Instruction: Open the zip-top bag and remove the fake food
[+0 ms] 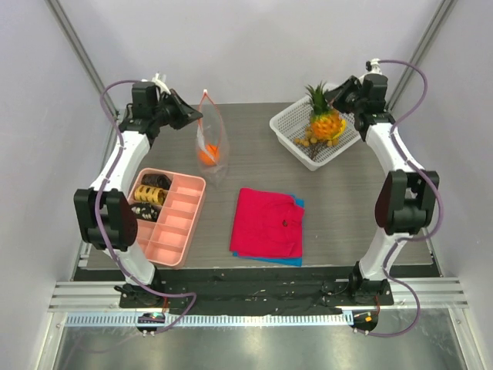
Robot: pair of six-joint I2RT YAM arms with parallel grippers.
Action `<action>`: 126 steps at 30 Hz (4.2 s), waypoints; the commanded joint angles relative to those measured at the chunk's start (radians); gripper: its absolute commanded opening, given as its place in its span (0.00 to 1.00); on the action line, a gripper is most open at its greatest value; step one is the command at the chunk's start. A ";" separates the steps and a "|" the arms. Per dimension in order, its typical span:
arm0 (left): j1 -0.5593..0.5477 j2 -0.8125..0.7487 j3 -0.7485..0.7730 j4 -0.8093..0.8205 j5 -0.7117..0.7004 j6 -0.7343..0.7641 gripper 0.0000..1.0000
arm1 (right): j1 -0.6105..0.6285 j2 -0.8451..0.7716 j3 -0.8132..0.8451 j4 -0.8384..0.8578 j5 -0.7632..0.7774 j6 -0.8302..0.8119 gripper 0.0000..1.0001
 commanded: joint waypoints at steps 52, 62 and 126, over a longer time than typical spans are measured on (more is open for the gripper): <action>-0.116 0.051 -0.049 0.177 0.104 -0.098 0.00 | 0.661 0.141 0.366 -0.503 0.493 0.083 0.01; -0.142 0.046 -0.043 0.180 0.116 -0.089 0.00 | 0.659 0.211 0.424 -0.517 0.398 0.172 0.01; -0.174 0.051 -0.013 0.133 0.117 -0.041 0.00 | 0.587 0.374 0.297 -0.373 0.171 0.384 0.06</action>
